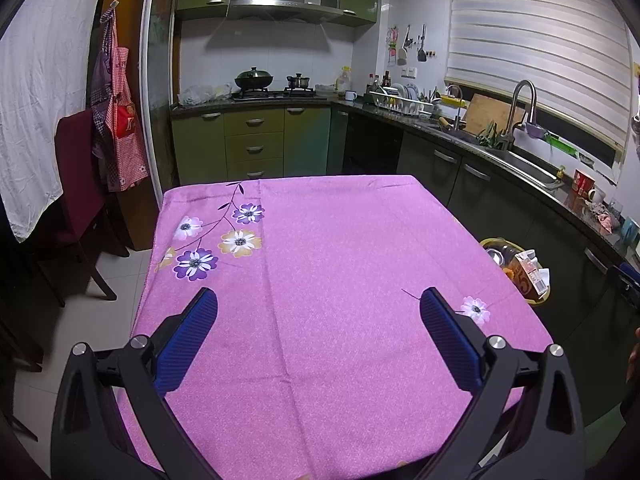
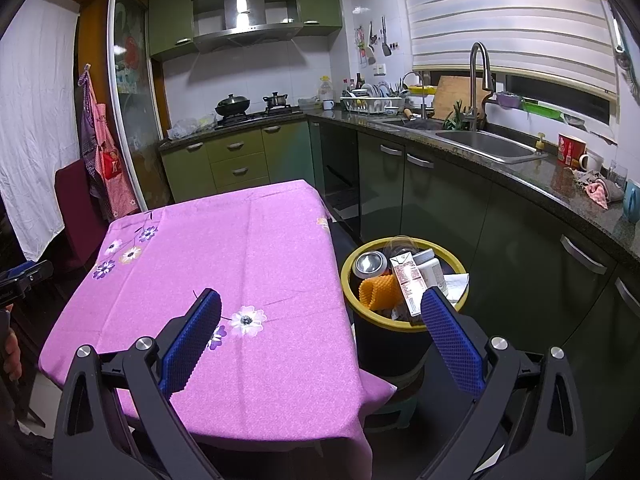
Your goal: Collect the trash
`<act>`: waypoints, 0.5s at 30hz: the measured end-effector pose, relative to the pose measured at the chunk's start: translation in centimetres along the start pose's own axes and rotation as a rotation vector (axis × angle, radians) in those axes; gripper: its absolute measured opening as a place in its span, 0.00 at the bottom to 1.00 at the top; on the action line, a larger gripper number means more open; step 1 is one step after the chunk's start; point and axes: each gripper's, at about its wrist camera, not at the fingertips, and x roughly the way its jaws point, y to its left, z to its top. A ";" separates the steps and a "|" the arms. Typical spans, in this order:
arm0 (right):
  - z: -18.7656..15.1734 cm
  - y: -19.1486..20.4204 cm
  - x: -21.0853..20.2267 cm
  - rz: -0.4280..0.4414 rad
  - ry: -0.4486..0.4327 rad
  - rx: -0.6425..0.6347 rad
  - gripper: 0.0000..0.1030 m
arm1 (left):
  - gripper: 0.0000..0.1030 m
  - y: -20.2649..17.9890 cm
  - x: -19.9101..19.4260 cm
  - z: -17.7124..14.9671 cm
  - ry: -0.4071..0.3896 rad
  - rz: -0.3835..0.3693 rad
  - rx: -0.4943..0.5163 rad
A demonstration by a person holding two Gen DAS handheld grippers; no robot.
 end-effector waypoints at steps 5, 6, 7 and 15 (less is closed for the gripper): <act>-0.1 0.0 0.2 -0.001 0.003 0.000 0.96 | 0.94 0.0 0.0 0.0 -0.002 0.000 -0.001; -0.1 0.1 0.2 -0.001 0.004 0.001 0.96 | 0.94 0.0 0.0 0.0 0.000 0.000 0.000; -0.2 0.1 0.3 -0.002 0.005 0.000 0.96 | 0.94 0.0 0.0 0.0 0.000 0.000 -0.001; -0.2 0.1 0.4 -0.002 0.007 0.002 0.96 | 0.94 -0.1 0.3 -0.2 0.007 -0.007 0.003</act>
